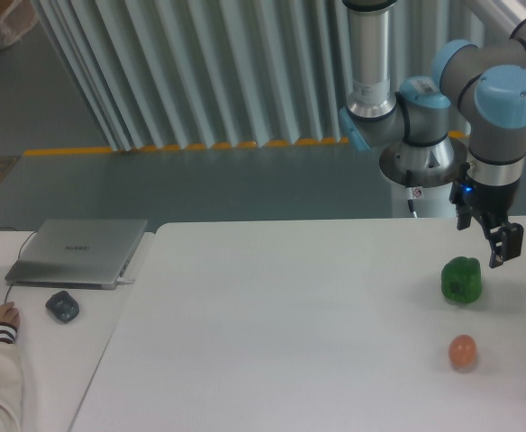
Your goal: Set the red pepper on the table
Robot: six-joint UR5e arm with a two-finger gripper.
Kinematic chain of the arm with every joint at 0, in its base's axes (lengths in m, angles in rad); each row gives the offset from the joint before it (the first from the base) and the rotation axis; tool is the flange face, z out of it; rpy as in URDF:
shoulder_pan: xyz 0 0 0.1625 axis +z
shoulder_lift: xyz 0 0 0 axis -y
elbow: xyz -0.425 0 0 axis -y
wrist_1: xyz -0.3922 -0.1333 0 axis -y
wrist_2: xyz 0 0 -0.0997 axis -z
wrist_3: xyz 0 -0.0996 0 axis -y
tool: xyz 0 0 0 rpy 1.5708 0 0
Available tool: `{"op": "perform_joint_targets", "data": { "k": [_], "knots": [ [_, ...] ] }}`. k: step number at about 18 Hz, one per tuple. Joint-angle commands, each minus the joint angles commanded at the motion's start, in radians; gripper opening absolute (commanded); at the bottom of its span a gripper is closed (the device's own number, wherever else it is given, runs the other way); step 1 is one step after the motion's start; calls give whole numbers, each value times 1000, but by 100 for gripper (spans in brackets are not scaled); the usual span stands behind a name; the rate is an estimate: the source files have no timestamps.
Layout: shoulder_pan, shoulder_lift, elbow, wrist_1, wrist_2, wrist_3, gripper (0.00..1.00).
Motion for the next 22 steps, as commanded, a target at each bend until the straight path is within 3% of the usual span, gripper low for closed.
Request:
{"op": "perform_joint_targets", "data": {
  "k": [9,11,14,19,22],
  "knots": [
    [-3,6,-26,34,46,-34,100],
    [-6,8,-37,83,49,-34,100],
    [-8,11,-61,90,57,-35,100],
    [-28,6,-61,120,149,-106,100],
    [-26,-2,-55,219,153,-104,100]
  ]
}}
